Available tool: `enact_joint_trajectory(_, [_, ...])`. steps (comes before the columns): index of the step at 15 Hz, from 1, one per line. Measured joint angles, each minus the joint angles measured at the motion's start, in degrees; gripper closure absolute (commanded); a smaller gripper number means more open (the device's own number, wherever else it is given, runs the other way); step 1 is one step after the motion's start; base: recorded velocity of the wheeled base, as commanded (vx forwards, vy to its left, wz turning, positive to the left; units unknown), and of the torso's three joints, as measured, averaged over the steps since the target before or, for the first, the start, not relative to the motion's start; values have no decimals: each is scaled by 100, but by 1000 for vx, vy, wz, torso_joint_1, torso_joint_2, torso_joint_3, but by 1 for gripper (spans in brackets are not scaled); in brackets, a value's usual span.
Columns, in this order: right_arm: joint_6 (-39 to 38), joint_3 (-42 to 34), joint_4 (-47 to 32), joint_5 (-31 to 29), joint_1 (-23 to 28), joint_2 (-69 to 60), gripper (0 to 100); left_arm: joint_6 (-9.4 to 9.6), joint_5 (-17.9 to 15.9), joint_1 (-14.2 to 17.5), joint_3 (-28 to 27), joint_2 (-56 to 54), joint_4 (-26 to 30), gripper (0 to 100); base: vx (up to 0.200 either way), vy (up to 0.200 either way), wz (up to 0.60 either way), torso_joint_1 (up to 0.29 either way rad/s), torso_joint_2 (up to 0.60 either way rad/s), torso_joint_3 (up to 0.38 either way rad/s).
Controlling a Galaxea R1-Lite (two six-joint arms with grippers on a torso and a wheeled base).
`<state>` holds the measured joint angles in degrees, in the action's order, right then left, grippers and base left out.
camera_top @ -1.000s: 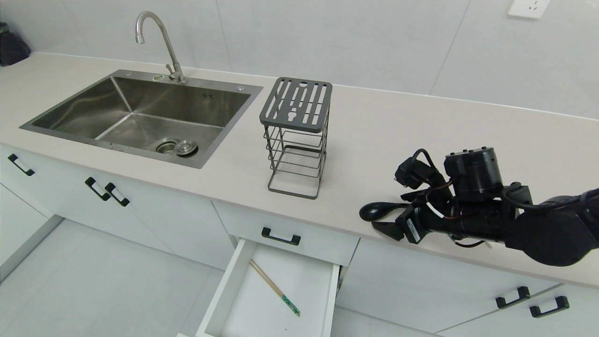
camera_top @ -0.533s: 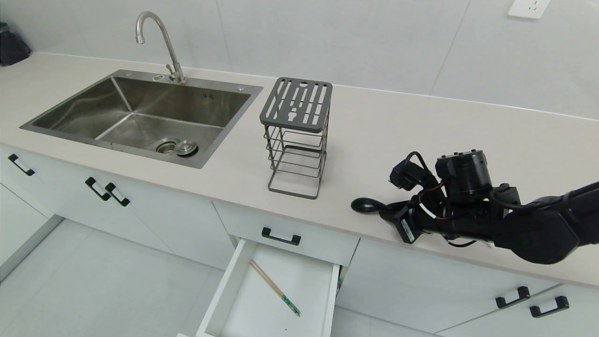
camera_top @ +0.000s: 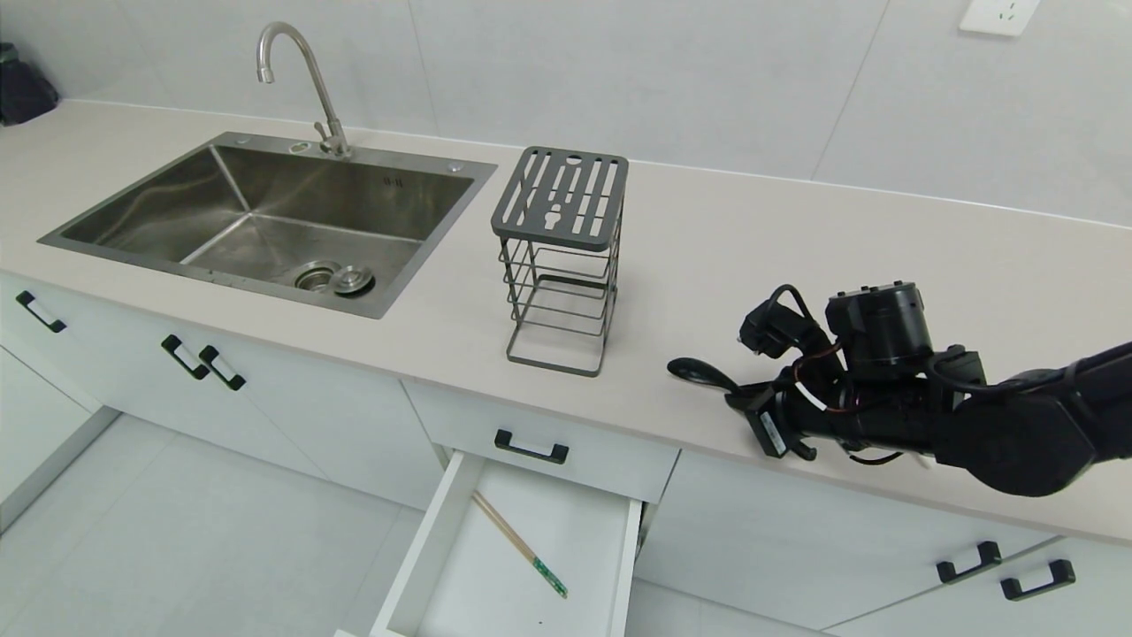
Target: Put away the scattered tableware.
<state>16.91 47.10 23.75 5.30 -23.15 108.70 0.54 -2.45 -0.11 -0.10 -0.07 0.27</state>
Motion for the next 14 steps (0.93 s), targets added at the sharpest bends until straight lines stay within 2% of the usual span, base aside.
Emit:
enact_joint_trajectory(5, [2, -238, -7, 9, -223, -499, 100, -5, -1, -2, 0, 0, 0, 0, 0, 0, 0, 0, 0, 0])
enact_joint_trajectory(10, [-11, -909, 79, 13, -744, -1054, 100, -2, -1, 0, 0, 0, 0, 0, 0, 0, 0, 0, 0, 0])
enact_joint_trajectory(14, [-22, -1020, 91, 20, -1036, -1275, 100, -5, -1, -2, 0, 0, 0, 0, 0, 0, 0, 0, 0, 0])
